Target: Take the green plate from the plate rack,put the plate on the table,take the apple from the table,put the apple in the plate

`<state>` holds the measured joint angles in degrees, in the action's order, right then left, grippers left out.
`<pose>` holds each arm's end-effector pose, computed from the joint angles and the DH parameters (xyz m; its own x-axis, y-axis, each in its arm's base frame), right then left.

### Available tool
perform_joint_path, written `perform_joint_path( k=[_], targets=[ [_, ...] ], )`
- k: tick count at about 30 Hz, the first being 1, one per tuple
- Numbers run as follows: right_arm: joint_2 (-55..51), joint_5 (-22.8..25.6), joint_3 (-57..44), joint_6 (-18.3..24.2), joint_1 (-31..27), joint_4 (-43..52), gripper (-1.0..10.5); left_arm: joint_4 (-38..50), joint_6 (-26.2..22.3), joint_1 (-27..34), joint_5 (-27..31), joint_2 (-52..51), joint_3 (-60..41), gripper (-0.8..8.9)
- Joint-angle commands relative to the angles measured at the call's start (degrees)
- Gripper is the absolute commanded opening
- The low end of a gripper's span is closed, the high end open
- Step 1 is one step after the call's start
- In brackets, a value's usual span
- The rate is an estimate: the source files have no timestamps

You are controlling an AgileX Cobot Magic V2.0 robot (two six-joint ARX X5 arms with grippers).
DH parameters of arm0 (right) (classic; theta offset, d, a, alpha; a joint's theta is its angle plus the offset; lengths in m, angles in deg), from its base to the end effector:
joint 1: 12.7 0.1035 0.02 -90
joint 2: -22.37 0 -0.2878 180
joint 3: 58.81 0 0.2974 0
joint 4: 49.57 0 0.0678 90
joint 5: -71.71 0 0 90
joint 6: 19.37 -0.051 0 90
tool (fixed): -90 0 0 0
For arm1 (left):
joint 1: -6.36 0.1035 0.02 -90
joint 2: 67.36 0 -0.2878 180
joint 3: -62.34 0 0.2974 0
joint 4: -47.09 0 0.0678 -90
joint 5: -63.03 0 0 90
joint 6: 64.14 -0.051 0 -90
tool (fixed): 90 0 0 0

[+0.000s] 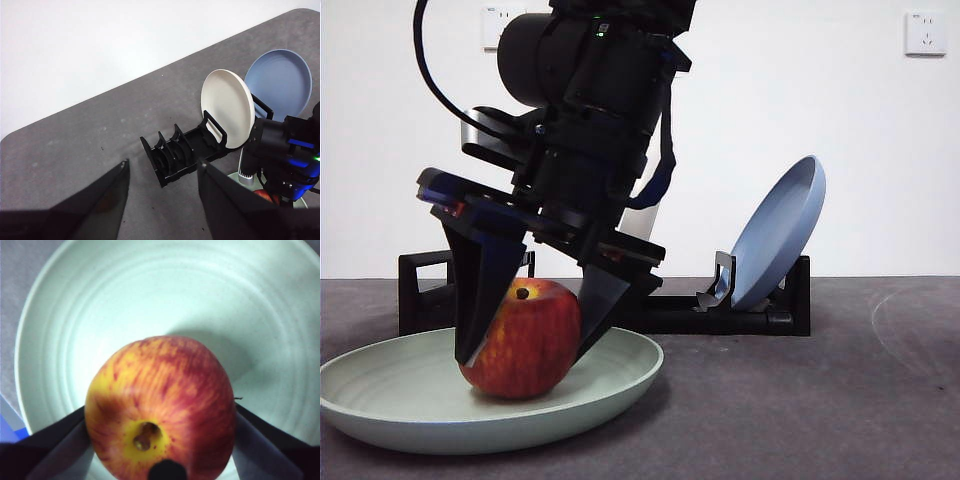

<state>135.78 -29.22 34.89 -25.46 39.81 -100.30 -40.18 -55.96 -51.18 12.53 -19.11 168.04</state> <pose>0.2685 0.3659 0.1562 0.0496 0.3762 -0.9252 -0.7522 0.6234 0.2132 0.0710 -0.0512 0.5156 0.8960 -0.2235 -0.3837 0.3133 0.9305 0.1896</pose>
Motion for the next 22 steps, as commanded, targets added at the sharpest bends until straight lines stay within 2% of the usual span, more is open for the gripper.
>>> perform_joint_path(
  k=[1,5,10,16,22],
  targets=[
    [1.7,0.0,0.0,0.1,0.4,0.5,-0.1,0.0,0.6,0.0,0.1,-0.1,-0.1,2.29],
    [2.6,0.0,0.0,0.1,0.5,0.4,0.2,0.0,0.6,0.0,0.1,-0.1,-0.1,2.29],
    [2.6,0.0,0.0,0.0,0.7,0.5,2.9,0.0,0.6,0.0,0.1,-0.1,-0.1,2.29],
    [2.6,0.0,0.0,-0.4,0.7,0.6,4.4,0.0,0.6,0.0,0.1,-0.1,-0.1,2.29],
    [2.6,0.1,0.2,-0.4,0.7,0.5,4.6,0.0,0.6,0.0,0.1,-0.1,-0.1,2.29]
  ],
)
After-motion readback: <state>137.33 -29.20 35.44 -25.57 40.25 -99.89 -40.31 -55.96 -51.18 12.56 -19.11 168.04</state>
